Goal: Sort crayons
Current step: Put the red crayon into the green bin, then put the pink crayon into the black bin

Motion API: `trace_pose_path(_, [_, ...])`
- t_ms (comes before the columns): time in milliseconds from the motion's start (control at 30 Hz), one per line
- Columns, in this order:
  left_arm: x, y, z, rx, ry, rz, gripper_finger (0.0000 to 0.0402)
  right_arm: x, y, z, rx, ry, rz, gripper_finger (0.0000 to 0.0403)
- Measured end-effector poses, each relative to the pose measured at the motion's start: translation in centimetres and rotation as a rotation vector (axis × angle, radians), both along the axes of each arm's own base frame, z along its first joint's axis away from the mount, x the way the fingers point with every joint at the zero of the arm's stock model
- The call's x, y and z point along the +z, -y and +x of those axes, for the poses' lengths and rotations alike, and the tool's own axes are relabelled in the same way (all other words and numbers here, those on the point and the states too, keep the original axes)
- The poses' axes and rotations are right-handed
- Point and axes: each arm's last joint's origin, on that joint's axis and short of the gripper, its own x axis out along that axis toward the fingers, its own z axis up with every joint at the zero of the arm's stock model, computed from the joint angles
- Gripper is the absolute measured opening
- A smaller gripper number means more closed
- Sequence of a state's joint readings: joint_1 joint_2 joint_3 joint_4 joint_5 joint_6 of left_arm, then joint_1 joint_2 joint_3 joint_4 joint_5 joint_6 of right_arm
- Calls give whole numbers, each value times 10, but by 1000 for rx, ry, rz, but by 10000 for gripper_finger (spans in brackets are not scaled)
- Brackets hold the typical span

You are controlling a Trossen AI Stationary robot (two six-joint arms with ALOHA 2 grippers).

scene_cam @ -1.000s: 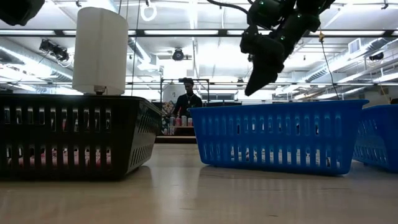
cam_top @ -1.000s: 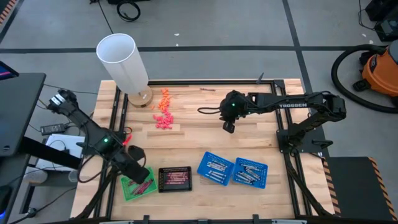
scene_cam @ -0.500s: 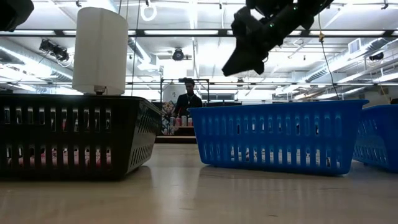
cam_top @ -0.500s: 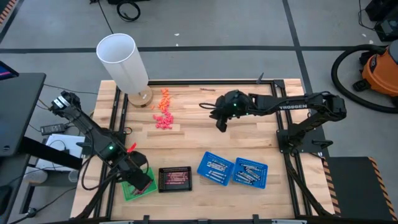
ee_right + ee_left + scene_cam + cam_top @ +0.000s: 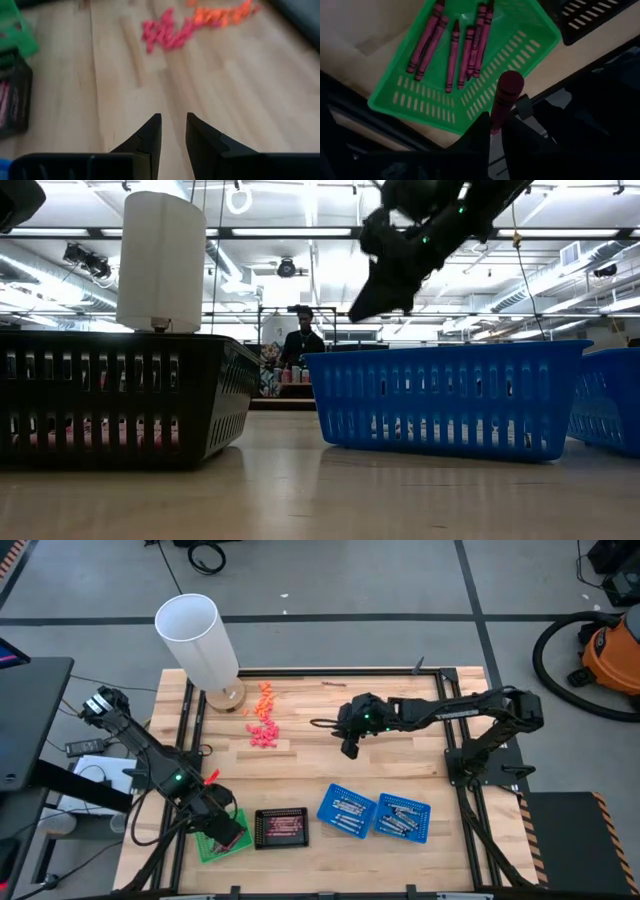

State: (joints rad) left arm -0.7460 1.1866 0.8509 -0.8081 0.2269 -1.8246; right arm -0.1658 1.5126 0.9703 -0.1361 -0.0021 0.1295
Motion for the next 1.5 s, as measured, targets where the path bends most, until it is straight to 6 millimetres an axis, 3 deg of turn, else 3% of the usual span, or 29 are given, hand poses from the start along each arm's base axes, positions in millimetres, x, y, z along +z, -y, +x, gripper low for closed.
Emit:
trace_pose_path(233, [-11, 7, 1, 10, -110, 12, 41, -23, -2, 8, 71, -68, 83, 91])
trace_pose_path(633, [-42, 18, 8, -102, -220, 121, 41, -8, -2, 6, 64, -135, 96, 91])
trace_pose_path(967, [-59, 23, 16, -194, -179, 195, 46, -13, -5, 1, 62, -200, 166, 91])
trace_pose_path(1300, [-49, 21, 19, -201, -145, 104, 178, -15, -2, -3, 124, -236, 138, 91])
trace_pose_path(1500, [-24, 2, 17, -136, -42, 78, 193, -13, 29, -8, 123, -193, 137, 91])
